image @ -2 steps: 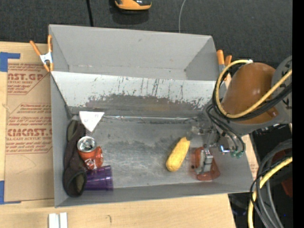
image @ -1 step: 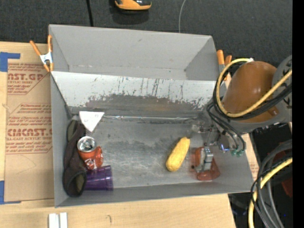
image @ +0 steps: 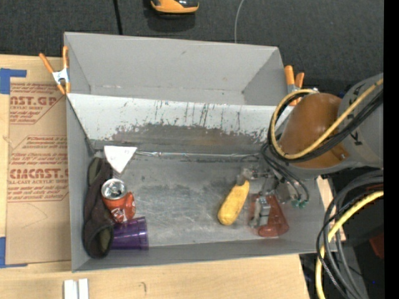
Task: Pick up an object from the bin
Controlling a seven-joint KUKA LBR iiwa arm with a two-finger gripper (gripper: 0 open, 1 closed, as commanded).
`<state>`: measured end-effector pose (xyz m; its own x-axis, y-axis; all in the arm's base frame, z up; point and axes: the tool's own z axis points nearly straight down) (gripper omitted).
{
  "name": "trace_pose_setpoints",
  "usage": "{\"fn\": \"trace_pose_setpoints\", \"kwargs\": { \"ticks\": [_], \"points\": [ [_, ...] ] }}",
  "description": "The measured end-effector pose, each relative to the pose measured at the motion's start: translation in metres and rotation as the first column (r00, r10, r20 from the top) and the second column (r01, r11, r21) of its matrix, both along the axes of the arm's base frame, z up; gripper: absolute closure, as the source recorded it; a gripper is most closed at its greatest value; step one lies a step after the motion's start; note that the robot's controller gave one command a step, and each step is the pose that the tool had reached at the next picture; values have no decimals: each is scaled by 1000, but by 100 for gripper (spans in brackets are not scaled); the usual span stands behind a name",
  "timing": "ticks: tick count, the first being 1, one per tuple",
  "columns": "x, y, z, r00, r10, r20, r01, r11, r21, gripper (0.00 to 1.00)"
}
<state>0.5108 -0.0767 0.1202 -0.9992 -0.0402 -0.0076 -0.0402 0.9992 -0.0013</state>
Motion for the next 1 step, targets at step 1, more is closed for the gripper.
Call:
{"fn": "trace_pose_setpoints", "kwargs": {
  "ticks": [1],
  "points": [
    [45,-23,-31,986,-168,-4,168,986,1,100]
  ]
}}
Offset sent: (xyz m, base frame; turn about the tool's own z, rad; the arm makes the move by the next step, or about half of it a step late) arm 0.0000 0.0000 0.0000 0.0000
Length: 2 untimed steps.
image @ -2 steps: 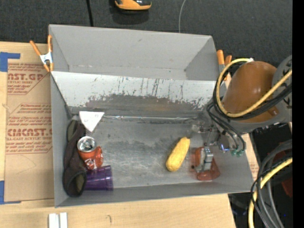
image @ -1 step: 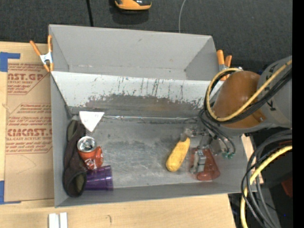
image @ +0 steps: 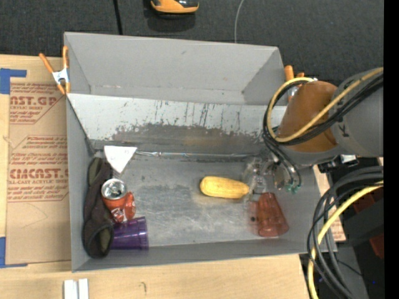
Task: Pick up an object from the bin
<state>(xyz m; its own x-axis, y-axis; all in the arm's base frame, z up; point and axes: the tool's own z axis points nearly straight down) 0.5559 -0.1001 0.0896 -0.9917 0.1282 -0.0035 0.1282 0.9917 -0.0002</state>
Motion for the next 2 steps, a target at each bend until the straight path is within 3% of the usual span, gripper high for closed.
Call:
{"fn": "trace_pose_setpoints", "kwargs": {
  "ticks": [1,2],
  "points": [
    [0,0,0,1000,0,0,0,1000,0,100],
    [-22,2,33,1000,-28,-6,28,1000,2,100]
  ]
}}
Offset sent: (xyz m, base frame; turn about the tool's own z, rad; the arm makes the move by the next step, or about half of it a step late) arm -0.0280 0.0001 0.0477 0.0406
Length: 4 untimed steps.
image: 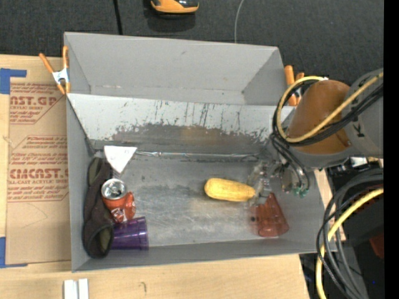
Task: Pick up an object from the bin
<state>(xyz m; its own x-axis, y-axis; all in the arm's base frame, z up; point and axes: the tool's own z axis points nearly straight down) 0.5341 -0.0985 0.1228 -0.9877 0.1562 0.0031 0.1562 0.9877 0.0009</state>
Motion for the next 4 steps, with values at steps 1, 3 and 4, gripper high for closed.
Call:
{"fn": "trace_pose_setpoints", "kwargs": {
  "ticks": [1,3,4],
  "points": [
    [-5,-3,34,1000,-1,4,1,1000,-1,100],
    [16,-37,161,977,214,11,-214,977,-5,0],
    [15,-37,158,977,212,7,-212,977,-3,0]
  ]
}}
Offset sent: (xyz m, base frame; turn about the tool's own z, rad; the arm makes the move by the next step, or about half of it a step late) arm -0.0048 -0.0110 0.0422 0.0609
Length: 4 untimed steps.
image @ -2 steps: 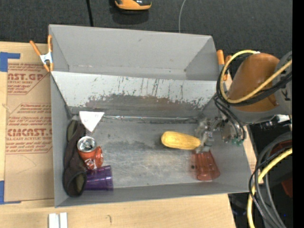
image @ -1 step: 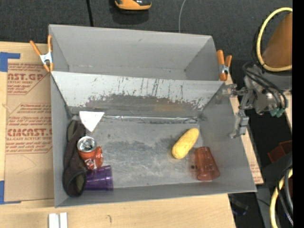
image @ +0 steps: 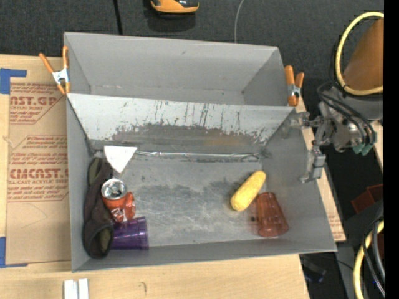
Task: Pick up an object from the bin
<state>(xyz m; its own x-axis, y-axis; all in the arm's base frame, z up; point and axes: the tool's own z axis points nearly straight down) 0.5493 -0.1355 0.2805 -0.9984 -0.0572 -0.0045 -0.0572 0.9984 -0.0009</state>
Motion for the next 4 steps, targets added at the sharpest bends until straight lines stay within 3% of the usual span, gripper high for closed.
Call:
{"fn": "trace_pose_setpoints", "kwargs": {
  "ticks": [1,2,3,4],
  "points": [
    [-24,16,-50,999,43,1,-43,999,0,0],
    [-47,20,-64,999,34,-6,-34,999,2,0],
    [-44,23,-113,1000,-30,4,30,1000,0,0],
    [-23,20,-164,1000,5,-1,-5,1000,0,0]
  ]
}}
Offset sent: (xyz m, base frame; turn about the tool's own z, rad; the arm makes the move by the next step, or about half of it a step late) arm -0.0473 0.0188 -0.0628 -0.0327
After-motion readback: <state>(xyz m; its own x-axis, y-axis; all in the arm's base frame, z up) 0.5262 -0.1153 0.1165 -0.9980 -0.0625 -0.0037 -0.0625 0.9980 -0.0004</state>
